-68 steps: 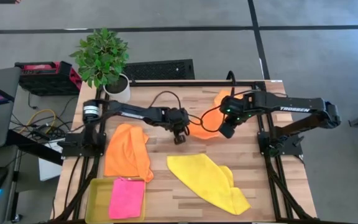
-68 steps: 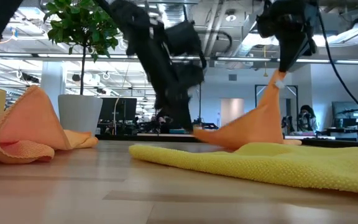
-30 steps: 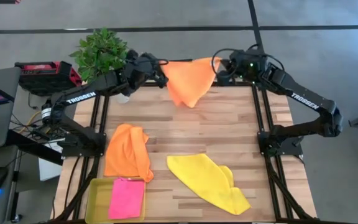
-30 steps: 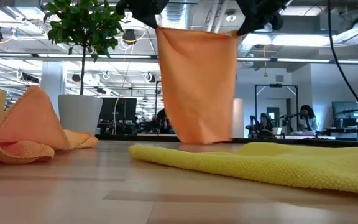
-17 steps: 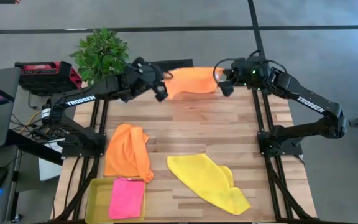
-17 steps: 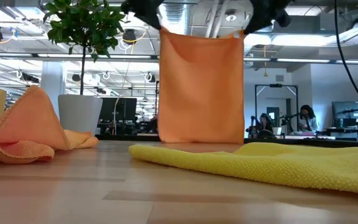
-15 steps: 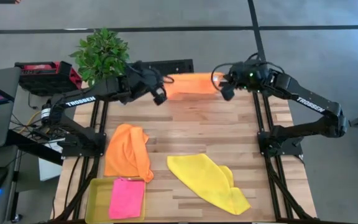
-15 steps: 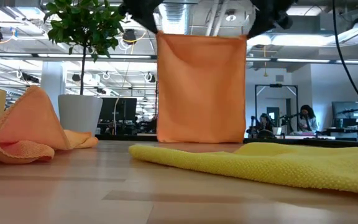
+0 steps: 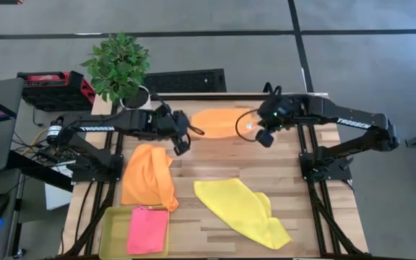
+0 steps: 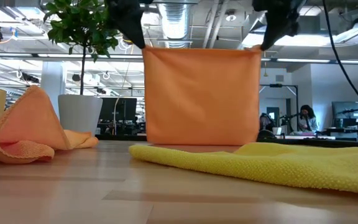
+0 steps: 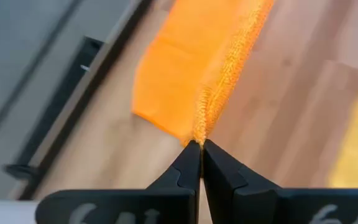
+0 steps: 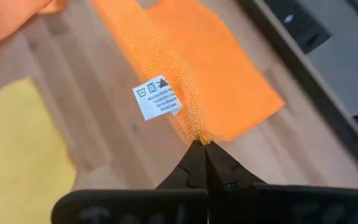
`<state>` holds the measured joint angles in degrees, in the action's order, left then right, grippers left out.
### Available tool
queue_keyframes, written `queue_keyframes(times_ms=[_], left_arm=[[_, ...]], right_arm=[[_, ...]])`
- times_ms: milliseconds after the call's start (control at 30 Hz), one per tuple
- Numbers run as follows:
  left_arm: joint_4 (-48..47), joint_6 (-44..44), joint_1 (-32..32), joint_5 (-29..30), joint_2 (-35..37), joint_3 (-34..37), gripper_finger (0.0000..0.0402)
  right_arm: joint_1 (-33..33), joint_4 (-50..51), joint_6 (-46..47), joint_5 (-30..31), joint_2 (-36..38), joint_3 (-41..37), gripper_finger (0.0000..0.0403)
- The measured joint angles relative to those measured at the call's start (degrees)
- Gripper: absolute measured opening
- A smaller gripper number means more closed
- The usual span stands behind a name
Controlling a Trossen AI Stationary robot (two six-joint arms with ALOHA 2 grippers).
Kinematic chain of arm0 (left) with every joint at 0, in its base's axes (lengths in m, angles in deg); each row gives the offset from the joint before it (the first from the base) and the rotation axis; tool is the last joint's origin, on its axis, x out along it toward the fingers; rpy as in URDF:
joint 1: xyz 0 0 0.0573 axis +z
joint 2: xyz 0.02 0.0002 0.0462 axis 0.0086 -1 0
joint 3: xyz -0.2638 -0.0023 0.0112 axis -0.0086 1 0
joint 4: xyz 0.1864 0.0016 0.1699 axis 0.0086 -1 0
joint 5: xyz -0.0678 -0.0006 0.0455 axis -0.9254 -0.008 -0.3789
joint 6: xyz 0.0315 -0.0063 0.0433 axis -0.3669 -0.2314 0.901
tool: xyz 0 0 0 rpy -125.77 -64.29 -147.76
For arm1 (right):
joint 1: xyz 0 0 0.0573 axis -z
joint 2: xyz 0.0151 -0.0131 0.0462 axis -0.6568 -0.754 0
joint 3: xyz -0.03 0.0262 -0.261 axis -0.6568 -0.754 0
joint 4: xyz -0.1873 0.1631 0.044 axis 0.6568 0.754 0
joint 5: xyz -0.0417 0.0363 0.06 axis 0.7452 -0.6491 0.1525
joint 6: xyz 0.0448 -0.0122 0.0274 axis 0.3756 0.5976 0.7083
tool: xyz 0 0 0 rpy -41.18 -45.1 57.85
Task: Fold microfiber towels
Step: Fold the top orange microfiber towel
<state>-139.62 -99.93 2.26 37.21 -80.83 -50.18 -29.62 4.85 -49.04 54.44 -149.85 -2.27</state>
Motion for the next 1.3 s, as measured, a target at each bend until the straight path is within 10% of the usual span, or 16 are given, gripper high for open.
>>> queue_keyframes(times_ms=[733,1300], left_arm=[[-3.57,-15.82,-12.98,-10.95,-12.28,0.02,0.0],[-4.01,-16.58,-2.97,-5.24,-17.58,0.1,0.0]], right_arm=[[-15.06,-7.16,17.83,-5.79,-1.16,-18.19,0.0002],[-1.48,-16.64,10.16,7.34,-2.27,-20.85,0.0002]])
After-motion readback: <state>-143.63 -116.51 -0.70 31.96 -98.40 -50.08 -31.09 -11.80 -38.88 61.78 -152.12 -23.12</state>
